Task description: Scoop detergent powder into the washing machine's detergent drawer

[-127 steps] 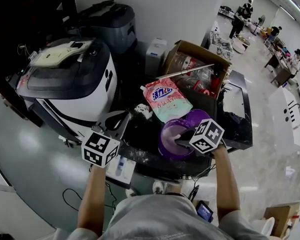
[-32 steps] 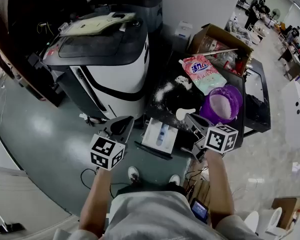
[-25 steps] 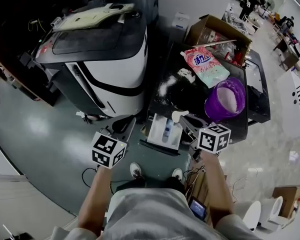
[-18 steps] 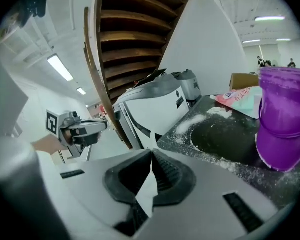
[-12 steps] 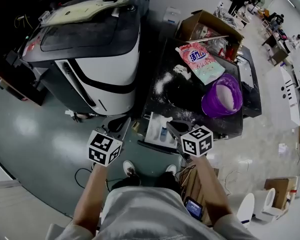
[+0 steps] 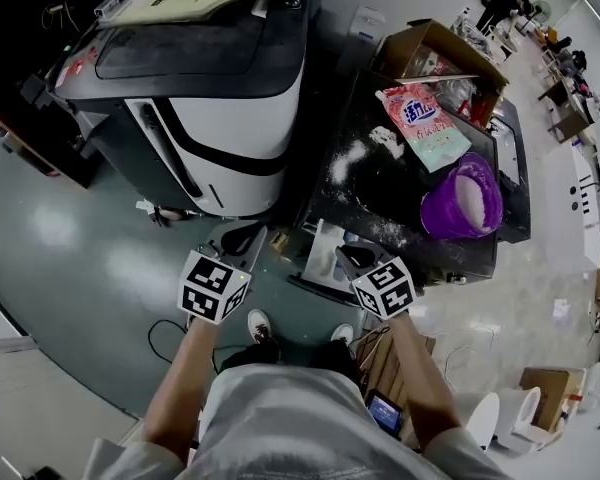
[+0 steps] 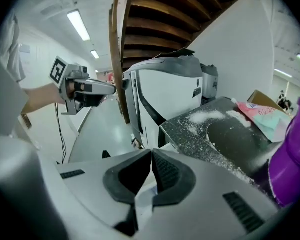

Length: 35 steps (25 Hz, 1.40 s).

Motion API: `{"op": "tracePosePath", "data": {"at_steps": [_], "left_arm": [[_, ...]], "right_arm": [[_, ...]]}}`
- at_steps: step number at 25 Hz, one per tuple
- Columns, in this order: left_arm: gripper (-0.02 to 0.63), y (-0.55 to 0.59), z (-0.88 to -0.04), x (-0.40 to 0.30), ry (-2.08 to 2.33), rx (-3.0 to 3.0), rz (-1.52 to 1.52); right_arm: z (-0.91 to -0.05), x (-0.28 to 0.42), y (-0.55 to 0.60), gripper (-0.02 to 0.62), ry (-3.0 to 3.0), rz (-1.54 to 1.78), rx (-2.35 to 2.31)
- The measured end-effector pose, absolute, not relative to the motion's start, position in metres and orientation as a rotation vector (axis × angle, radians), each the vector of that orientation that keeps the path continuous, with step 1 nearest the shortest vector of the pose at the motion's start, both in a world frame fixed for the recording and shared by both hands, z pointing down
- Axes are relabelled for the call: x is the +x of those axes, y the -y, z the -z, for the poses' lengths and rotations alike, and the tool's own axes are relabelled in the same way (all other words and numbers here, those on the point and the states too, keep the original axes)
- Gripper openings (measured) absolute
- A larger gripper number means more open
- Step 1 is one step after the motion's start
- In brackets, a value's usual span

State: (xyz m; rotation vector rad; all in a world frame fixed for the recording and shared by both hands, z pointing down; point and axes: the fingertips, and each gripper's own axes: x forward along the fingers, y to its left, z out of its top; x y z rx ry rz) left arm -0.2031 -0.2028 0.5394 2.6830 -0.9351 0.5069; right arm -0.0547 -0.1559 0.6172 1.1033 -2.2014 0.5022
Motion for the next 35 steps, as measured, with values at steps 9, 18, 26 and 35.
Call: {"op": "tracePosePath", "data": {"at_steps": [9, 18, 26, 35], "left_arm": [[0.011, 0.209, -0.545, -0.222, 0.981, 2.651, -0.509], [0.011, 0.210, -0.547, -0.226, 1.000, 2.636, -0.501], [0.011, 0.210, -0.545, -0.220, 0.988, 2.644, -0.488], [0.011, 0.208, -0.549, -0.222, 0.986, 2.640, -0.495]], "right_arm": [[-0.638, -0.065, 0.153, 0.005, 2.125, -0.285, 0.981], [-0.636, -0.066, 0.151, 0.005, 2.092, -0.100, 0.937], [-0.630, -0.067, 0.150, 0.005, 2.041, 0.138, 0.876], [-0.627, -0.066, 0.160, 0.005, 2.021, 0.227, 0.878]]}}
